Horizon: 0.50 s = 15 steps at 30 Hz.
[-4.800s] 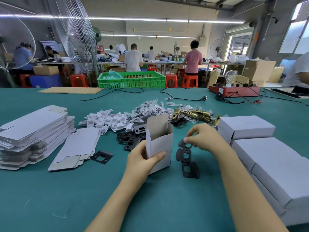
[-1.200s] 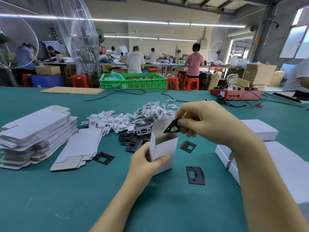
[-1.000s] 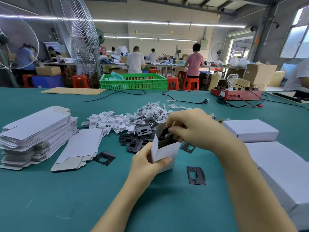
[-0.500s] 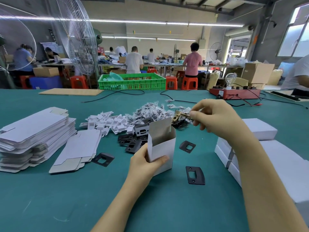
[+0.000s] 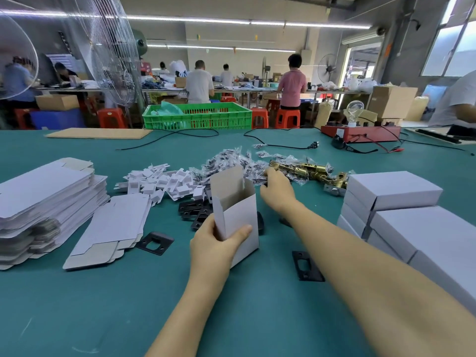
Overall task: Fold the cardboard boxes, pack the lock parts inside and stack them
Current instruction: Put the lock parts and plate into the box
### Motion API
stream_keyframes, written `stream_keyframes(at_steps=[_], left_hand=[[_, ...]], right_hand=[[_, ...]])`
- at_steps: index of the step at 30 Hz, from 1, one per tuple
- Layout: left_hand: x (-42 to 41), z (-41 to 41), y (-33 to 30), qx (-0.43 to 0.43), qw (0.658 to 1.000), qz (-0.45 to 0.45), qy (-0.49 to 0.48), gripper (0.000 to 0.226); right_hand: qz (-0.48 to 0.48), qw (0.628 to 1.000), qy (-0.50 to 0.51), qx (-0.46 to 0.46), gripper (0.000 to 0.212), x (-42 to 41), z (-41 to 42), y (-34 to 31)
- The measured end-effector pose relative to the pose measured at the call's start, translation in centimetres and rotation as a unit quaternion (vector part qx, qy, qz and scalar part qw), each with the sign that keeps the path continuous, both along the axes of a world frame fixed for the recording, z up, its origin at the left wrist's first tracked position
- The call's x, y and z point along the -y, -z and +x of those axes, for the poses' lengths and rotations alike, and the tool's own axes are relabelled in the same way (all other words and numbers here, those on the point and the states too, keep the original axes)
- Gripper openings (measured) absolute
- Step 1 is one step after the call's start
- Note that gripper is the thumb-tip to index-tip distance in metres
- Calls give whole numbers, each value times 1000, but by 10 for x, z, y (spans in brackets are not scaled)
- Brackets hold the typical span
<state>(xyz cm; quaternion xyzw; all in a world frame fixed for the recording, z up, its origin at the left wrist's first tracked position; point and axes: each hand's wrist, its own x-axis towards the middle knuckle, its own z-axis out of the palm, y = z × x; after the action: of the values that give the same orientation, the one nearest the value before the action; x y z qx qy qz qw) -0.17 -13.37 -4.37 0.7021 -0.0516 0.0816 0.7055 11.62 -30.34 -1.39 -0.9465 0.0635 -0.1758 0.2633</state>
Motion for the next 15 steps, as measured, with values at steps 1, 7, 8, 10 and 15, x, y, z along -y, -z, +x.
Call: stream_keyframes(at_steps=[1, 7, 8, 10, 15], left_hand=[[0, 0, 1, 0, 1000, -4, 1, 25], [-1, 2, 1, 0, 1000, -14, 12, 24], [-1, 1, 0, -1, 1000, -15, 13, 25], [-1, 1, -1, -1, 1000, -16, 14, 29], [-3, 2, 0, -6, 1000, -15, 13, 30]], right_hand=[[-29, 1000, -5, 2, 28, 1, 8, 2], [-187, 980, -30, -60, 44, 0, 39, 0], [-196, 976, -43, -84, 46, 0, 40, 0], [-201, 970, -58, -121, 48, 1, 41, 3], [-225, 966, -51, -114, 42, 0, 43, 13]])
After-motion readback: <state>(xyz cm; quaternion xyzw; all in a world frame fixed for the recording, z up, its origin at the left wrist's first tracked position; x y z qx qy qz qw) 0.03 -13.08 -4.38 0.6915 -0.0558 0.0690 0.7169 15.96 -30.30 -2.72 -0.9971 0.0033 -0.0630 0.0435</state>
